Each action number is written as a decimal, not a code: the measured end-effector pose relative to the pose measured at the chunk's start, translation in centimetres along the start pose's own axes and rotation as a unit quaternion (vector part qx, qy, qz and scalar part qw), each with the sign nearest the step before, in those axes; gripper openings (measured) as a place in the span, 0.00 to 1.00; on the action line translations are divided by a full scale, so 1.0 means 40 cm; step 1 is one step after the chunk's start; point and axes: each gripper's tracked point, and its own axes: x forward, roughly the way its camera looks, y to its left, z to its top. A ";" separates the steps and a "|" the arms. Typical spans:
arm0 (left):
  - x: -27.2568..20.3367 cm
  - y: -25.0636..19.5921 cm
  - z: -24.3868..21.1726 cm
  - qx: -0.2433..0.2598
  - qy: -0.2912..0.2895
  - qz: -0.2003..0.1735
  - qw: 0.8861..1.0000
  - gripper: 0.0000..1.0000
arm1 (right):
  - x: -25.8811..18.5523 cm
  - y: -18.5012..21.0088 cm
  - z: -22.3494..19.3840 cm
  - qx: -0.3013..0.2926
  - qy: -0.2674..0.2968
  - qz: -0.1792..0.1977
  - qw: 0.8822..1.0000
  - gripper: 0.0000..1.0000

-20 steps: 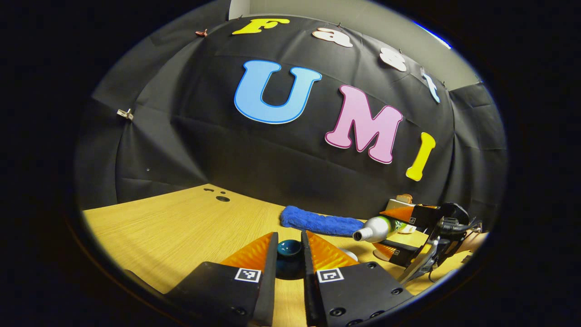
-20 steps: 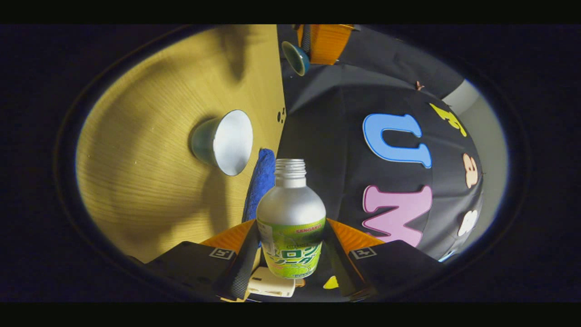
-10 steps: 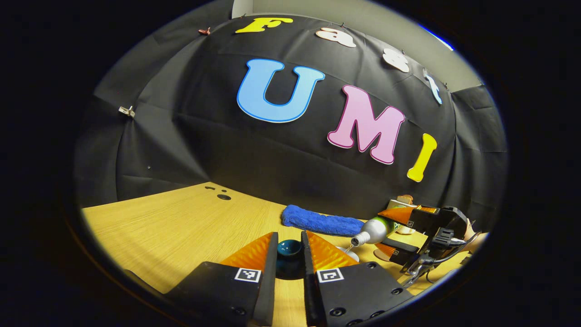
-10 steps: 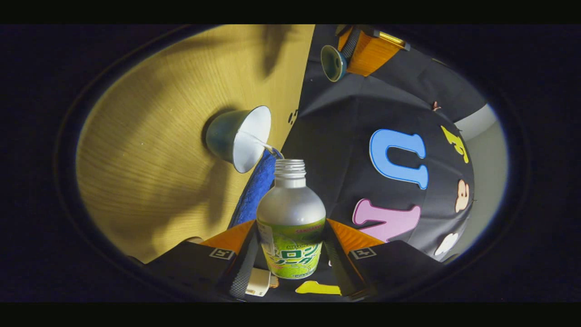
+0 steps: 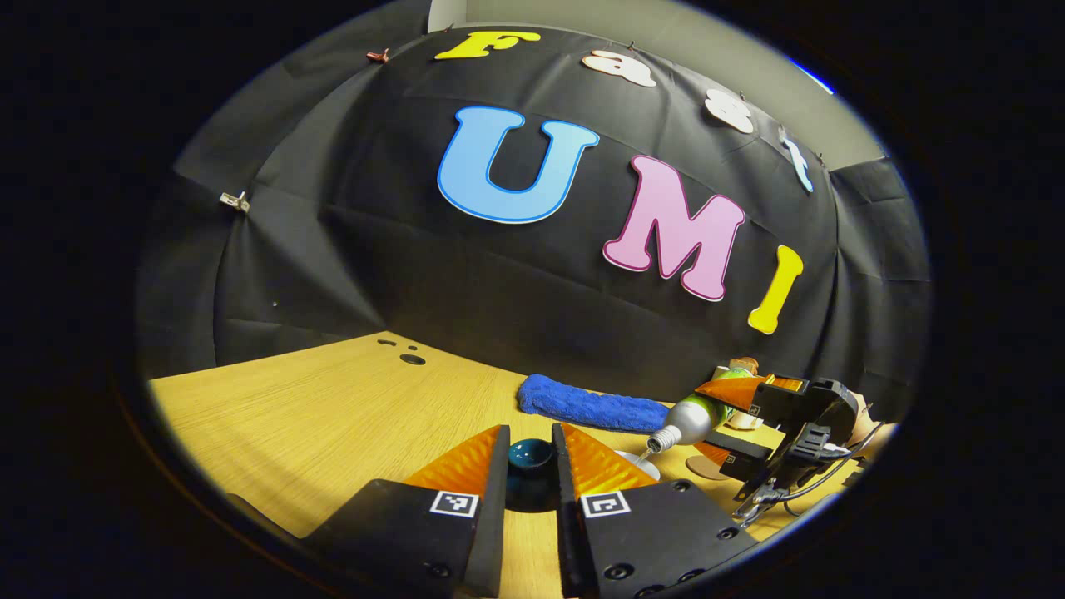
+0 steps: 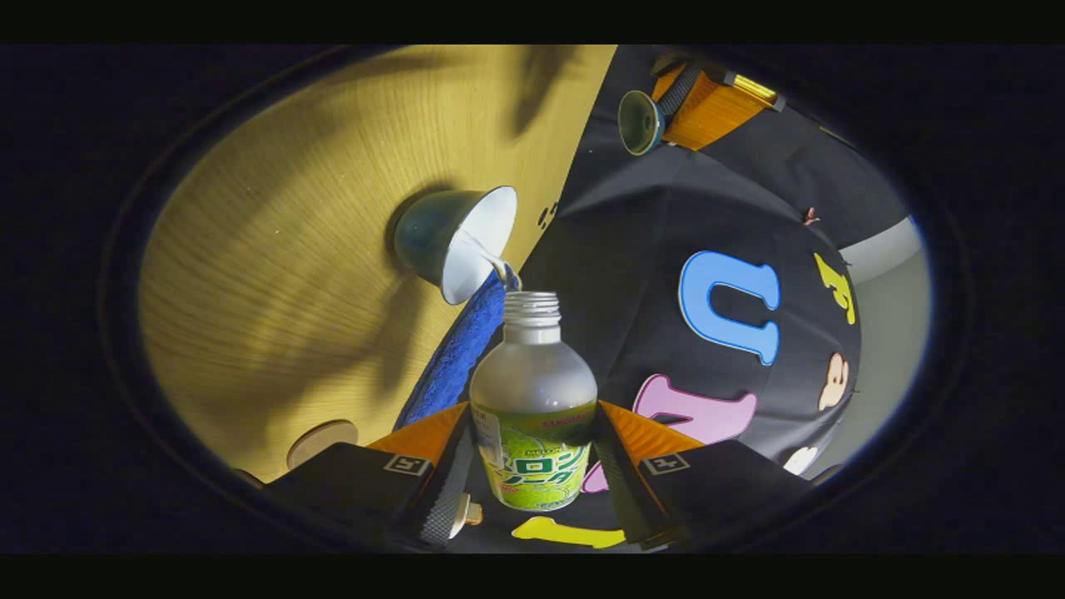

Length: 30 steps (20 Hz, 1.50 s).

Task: Open the teacup lid with one hand, grasp the water bottle and pour water into the teacup with the other hand; after pouring, place the water bottle on the coaster and then close the teacup lid.

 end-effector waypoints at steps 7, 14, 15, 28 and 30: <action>0.004 -0.001 -0.006 -0.005 0.005 -0.002 1.000 0.31 | 0.005 0.000 -0.007 -0.034 -0.005 -0.005 0.999 0.77; 0.006 0.008 -0.008 -0.008 0.006 0.000 1.000 0.31 | 0.012 -0.092 -0.005 -0.114 -0.017 -0.048 0.992 0.77; 0.005 0.006 -0.005 -0.009 0.005 0.000 1.000 0.31 | 0.017 -0.102 -0.010 -0.128 -0.020 -0.053 0.990 0.77; -0.005 0.012 0.005 -0.015 0.001 -0.002 1.000 0.30 | 0.017 -0.159 0.003 -0.195 -0.031 -0.090 0.976 0.77; -0.006 0.009 0.010 -0.015 0.001 -0.003 1.000 0.31 | 0.015 -0.153 0.003 -0.198 -0.031 -0.087 0.976 0.77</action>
